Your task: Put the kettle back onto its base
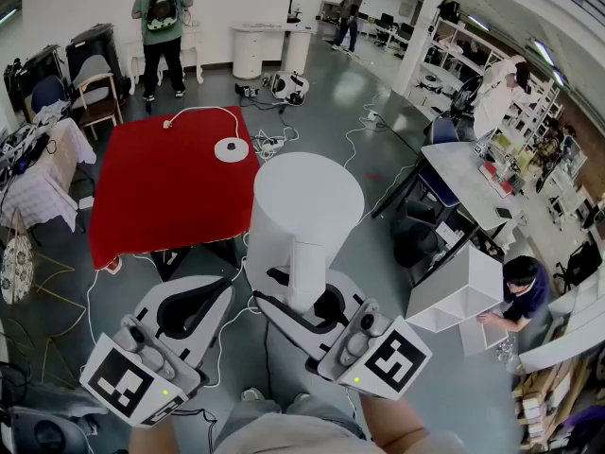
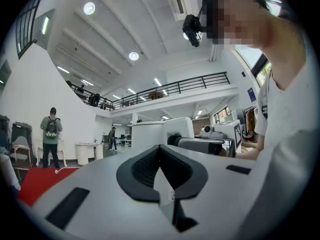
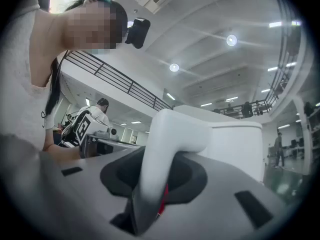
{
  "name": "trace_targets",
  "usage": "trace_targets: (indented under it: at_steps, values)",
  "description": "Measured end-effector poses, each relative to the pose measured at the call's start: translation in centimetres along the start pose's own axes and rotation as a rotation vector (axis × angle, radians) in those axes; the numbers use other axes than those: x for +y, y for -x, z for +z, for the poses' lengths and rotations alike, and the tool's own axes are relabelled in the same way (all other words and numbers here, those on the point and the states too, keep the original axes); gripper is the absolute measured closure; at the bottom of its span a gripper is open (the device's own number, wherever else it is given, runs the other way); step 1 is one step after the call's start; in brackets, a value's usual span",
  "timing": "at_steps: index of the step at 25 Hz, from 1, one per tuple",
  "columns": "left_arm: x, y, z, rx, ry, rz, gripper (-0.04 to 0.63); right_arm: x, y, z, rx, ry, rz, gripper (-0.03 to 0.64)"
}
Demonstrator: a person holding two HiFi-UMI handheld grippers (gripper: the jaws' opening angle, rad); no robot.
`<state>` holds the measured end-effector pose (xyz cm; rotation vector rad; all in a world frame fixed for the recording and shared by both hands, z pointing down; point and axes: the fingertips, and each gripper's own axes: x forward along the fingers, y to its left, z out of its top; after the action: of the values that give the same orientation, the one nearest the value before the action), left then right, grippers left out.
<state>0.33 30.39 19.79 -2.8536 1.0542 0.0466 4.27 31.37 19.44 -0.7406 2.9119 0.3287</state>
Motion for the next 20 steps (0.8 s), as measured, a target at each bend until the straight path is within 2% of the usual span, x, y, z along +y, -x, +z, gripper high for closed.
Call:
trace_targets:
  at_steps: [7,11,20]
  values:
    - [0.8,-0.9,-0.3,0.01,0.025,-0.001,0.588,-1.0,-0.7,-0.2,-0.014,-0.017,0.018,0.506]
    - [1.3,-0.9,-0.3,0.024,0.009,0.017,0.588,-1.3,-1.5,-0.3,-0.022,-0.008,0.022,0.506]
    - [2.7,-0.7,-1.0,0.02,0.023,0.01,0.588,-1.6,-2.5,-0.6,-0.029,-0.019,0.022,0.506]
